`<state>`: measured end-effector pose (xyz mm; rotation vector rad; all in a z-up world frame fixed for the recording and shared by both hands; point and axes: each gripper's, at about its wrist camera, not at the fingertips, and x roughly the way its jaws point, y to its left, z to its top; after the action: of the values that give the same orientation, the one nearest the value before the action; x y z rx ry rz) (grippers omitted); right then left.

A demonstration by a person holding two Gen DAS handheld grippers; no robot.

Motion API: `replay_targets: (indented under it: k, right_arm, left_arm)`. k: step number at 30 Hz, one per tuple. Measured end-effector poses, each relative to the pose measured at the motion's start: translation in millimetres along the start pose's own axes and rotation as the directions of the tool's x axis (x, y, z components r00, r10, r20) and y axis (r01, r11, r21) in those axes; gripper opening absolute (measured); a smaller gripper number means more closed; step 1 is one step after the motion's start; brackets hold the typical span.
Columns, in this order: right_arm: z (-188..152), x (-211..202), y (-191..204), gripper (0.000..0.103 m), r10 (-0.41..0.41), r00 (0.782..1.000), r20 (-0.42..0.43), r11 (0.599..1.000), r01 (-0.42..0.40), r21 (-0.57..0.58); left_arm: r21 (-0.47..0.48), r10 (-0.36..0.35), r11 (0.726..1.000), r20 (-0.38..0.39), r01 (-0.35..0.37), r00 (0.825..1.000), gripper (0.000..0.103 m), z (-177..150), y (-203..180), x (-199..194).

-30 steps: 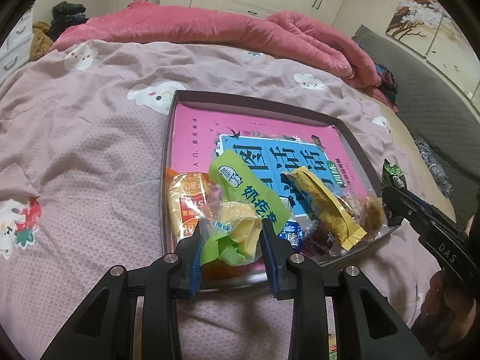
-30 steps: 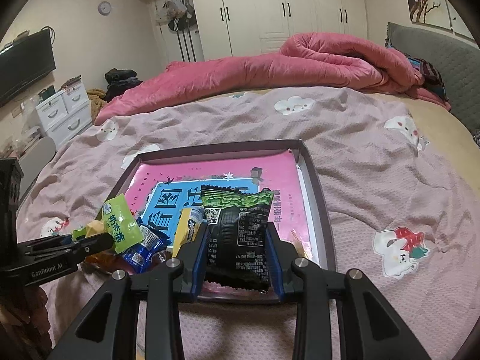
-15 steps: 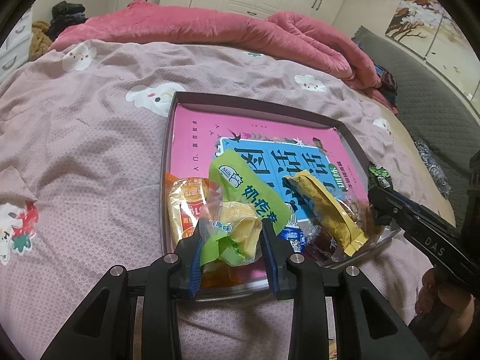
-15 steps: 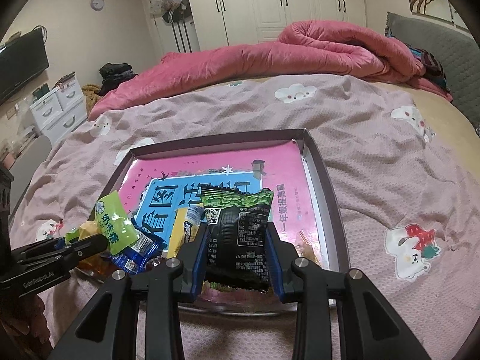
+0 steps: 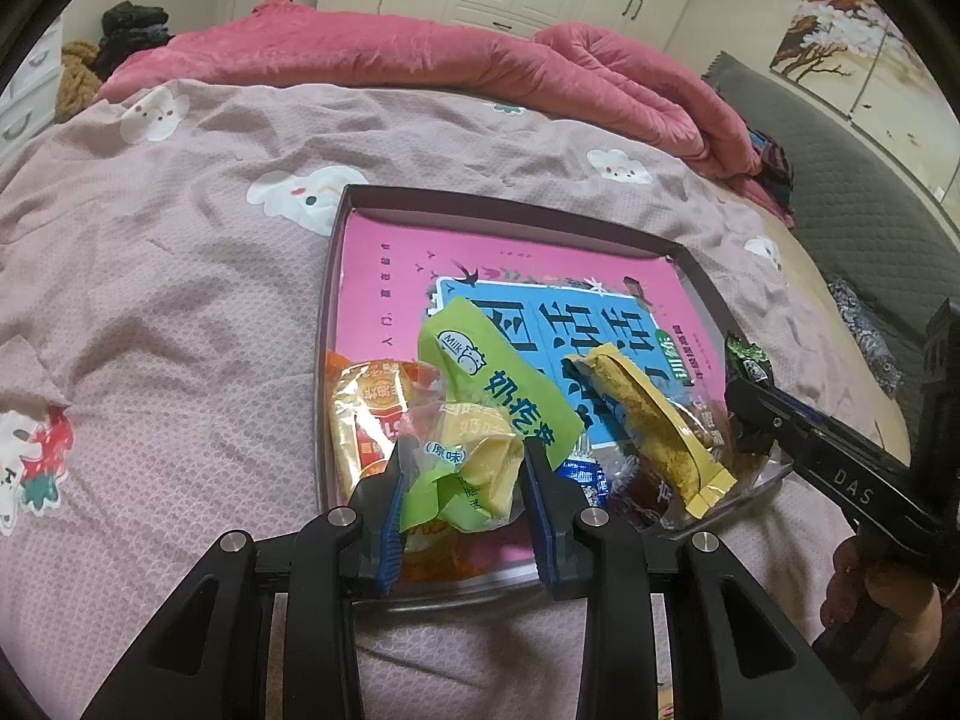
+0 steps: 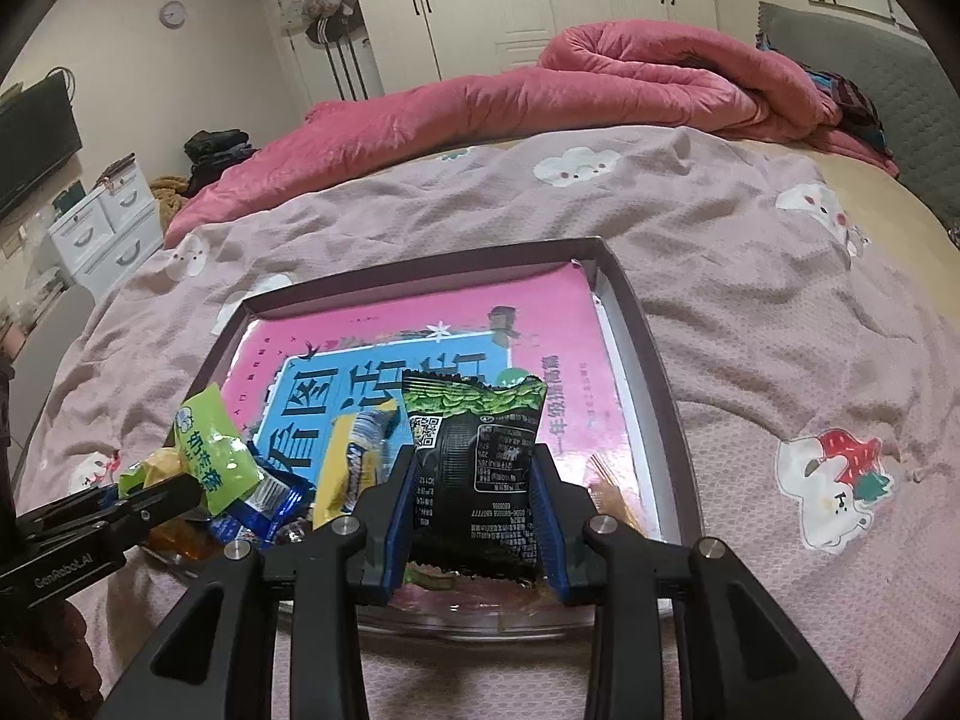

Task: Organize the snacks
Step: 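Lower the green bag and black-green packet into the tray among the snacks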

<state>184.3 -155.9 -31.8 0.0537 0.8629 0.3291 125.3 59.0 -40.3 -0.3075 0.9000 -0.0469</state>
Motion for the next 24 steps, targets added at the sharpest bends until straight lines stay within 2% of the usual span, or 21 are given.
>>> replay_targets:
  k: [4, 11, 24]
  right_arm:
    - [0, 2, 1, 0.036, 0.006, 1.000, -0.004, 1.000, -0.006, 0.003]
    - [-2, 1, 10, 0.037, 0.069, 0.998, 0.003, 0.998, -0.069, 0.005]
    - [-5, 7, 38, 0.037, 0.082, 0.996, -0.015, 0.994, -0.083, -0.072]
  left_arm:
    - [0.006, -0.002, 1.000, -0.002, 0.002, 1.000, 0.035, 0, -2, 1]
    - [0.004, -0.007, 1.000, -0.002, 0.007, 1.000, 0.035, 0, -1, 1]
    - [0.005, -0.008, 1.000, -0.003, 0.008, 1.000, 0.035, 0, 0, 1]
